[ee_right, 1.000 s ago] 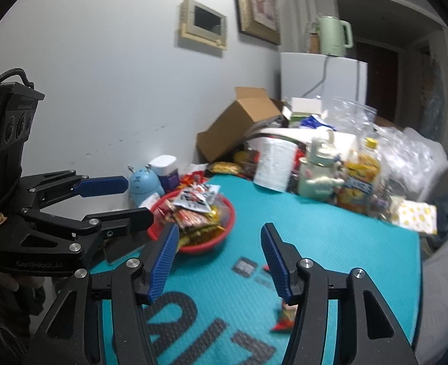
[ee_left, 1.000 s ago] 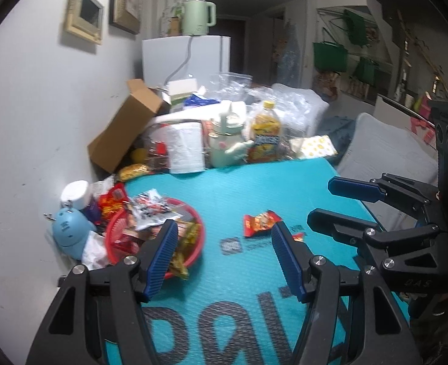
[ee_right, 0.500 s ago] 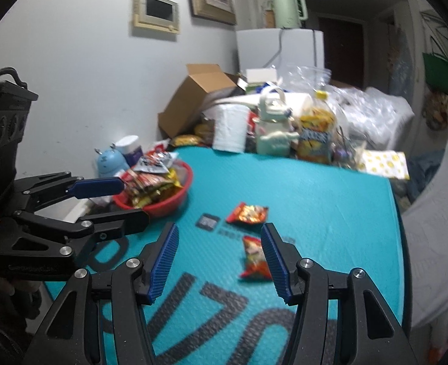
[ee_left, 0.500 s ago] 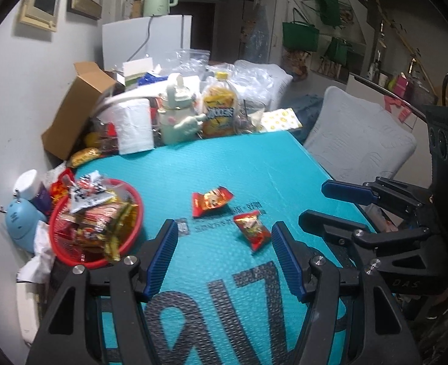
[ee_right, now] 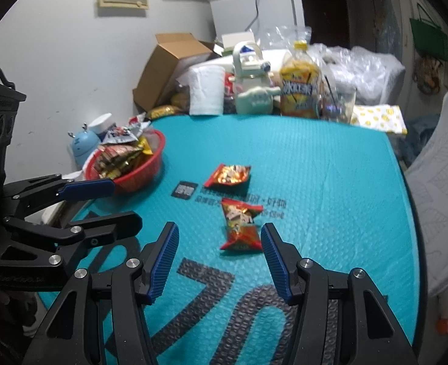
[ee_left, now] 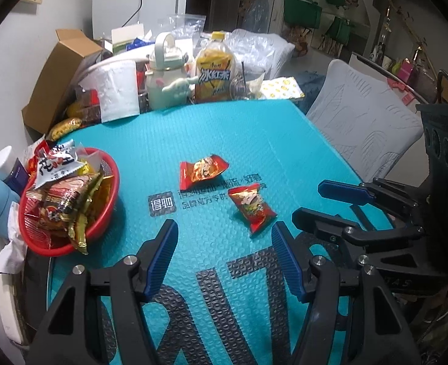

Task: Organize snacks
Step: 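Grasp the red cartoon candy packet with the right gripper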

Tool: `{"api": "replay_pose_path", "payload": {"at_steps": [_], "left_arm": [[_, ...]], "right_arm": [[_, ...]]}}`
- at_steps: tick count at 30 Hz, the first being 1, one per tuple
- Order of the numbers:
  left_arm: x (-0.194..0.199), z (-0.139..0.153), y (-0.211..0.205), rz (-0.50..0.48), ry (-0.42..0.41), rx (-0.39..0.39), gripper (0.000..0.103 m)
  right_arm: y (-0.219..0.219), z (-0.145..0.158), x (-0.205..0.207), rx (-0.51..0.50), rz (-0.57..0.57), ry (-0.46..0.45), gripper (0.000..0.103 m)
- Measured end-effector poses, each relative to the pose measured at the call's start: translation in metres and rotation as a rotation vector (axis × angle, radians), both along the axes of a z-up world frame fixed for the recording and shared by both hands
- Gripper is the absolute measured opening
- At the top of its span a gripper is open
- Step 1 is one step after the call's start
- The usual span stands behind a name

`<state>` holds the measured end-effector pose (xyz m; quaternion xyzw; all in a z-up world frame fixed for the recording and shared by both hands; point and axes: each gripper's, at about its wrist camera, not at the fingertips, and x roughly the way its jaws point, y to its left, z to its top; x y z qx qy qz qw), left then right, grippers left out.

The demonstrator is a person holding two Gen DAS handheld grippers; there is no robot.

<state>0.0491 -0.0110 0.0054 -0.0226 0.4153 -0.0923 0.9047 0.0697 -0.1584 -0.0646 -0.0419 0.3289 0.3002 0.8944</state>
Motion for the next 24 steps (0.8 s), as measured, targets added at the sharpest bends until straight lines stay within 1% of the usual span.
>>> {"api": "replay_pose_path", "payload": {"at_steps": [8, 18, 23, 24], "left_arm": [[0.028, -0.025, 0.010, 0.017, 0.070, -0.026, 0.063], [0.063, -0.046, 0.022, 0.035, 0.124, -0.033, 0.063], [0.079, -0.054, 0.025, 0.039, 0.140, -0.032, 0.063], [0.082, -0.055, 0.025, 0.039, 0.143, -0.032, 0.063]], "right_arm": [[0.009, -0.023, 0.030, -0.025, -0.003, 0.075, 0.056], [0.022, -0.048, 0.067, -0.057, 0.025, 0.157, 0.056], [0.025, -0.058, 0.083, -0.049, 0.038, 0.194, 0.056], [0.025, -0.060, 0.085, -0.046, 0.040, 0.200, 0.054]]}}
